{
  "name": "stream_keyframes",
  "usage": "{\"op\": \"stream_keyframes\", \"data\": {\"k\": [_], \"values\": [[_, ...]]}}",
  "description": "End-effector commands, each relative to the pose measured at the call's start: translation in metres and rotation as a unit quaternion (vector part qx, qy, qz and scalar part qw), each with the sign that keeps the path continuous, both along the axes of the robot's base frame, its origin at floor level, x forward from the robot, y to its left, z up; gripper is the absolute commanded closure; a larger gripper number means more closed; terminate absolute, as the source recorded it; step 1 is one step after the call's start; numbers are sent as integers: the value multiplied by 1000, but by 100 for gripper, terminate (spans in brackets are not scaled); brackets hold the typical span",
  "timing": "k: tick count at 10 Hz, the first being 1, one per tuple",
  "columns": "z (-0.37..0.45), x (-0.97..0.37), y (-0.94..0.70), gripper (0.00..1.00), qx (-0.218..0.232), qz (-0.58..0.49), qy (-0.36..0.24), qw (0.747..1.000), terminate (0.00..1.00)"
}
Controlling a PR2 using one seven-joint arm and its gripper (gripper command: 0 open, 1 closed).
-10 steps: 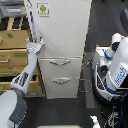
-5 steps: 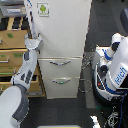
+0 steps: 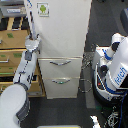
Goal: Opening the fridge
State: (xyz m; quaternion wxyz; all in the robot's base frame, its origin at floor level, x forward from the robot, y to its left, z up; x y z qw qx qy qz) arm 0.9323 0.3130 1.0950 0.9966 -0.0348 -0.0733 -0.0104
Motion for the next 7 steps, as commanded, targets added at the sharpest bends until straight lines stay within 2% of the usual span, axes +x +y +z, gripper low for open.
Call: {"op": "stream_keyframes", "data": {"k": [1, 7], "values": [[-45, 1, 7, 100, 3, -12, 4, 1000, 0], [-49, -5, 3, 100, 7, -19, 9, 1000, 0]]}}
